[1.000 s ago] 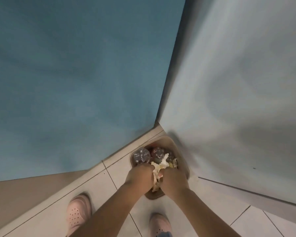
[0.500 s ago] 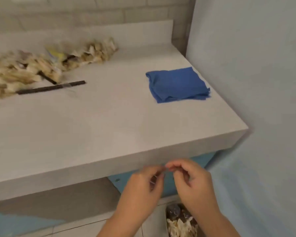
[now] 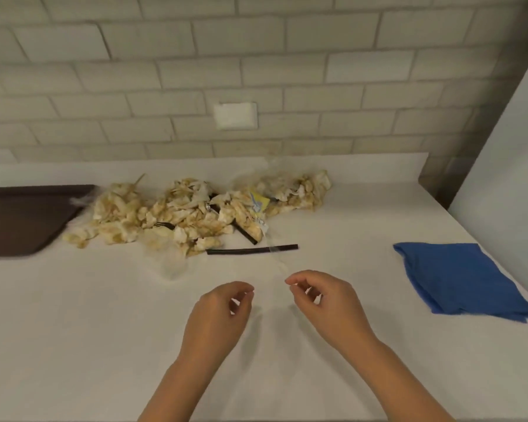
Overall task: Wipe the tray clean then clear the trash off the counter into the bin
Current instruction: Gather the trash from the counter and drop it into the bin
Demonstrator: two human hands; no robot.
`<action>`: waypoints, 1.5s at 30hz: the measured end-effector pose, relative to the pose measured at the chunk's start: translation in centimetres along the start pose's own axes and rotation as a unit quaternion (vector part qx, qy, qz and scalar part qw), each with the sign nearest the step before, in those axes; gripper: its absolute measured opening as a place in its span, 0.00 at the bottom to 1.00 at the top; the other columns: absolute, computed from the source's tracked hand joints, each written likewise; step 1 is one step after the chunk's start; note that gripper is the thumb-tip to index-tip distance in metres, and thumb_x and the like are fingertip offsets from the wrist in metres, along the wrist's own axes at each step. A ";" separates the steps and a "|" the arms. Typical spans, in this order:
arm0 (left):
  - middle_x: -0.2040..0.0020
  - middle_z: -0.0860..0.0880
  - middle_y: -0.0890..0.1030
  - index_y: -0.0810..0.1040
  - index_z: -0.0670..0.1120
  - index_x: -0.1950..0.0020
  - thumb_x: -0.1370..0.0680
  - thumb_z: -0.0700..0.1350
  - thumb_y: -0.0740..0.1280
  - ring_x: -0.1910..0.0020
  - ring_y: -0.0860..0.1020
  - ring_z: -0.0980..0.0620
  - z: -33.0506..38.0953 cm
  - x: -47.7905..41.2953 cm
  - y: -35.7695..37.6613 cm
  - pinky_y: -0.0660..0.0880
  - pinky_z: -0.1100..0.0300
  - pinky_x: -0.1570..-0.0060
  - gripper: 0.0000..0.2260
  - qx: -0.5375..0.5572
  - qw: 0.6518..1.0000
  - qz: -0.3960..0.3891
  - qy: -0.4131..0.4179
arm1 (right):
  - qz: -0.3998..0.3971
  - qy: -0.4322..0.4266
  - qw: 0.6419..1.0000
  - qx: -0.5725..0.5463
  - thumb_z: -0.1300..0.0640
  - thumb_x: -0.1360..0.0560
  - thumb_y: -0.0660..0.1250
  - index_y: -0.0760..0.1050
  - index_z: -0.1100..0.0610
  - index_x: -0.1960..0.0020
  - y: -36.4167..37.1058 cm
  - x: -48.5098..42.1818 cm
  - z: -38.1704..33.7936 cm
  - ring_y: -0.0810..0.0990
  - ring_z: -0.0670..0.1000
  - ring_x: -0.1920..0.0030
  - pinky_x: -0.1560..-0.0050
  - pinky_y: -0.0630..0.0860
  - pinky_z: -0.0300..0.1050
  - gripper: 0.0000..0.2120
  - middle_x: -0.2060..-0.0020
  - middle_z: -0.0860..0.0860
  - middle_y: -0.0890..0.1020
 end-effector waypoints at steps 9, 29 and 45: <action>0.50 0.51 0.82 0.82 0.48 0.47 0.23 0.42 0.63 0.54 0.79 0.52 -0.6 -16.6 -1.2 0.75 0.59 0.58 0.09 -0.159 0.979 -0.027 0.123 | -0.131 -0.147 0.943 0.268 0.71 0.35 0.69 0.81 0.61 0.56 14.1 -12.1 0.4 0.80 0.58 0.55 0.60 0.77 0.44 0.10 0.53 0.55 0.82; 0.55 0.50 0.82 0.82 0.44 0.51 0.28 0.37 0.72 0.58 0.80 0.50 0.4 -19.4 -3.0 0.78 0.61 0.60 0.08 -0.110 0.946 0.103 0.287 | -0.120 0.042 0.978 0.166 0.63 0.25 0.60 0.76 0.54 0.57 5.7 -17.0 7.1 0.76 0.43 0.63 0.63 0.70 0.33 0.08 0.64 0.44 0.78; 0.70 0.53 0.71 0.76 0.43 0.41 0.19 0.44 0.60 0.74 0.68 0.54 -11.5 -23.6 -11.2 0.66 0.63 0.77 0.10 0.426 0.865 0.200 -0.173 | -0.124 0.111 0.974 0.157 0.58 0.22 0.61 0.77 0.62 0.44 18.1 -37.0 -0.1 0.79 0.53 0.59 0.71 0.68 0.38 0.12 0.53 0.56 0.82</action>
Point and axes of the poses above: each hand's wrist, its own x-axis away from the middle knuckle, its own y-axis out of the palm, z = x × y, the point moved 10 cm from there along -x, towards the middle knuckle
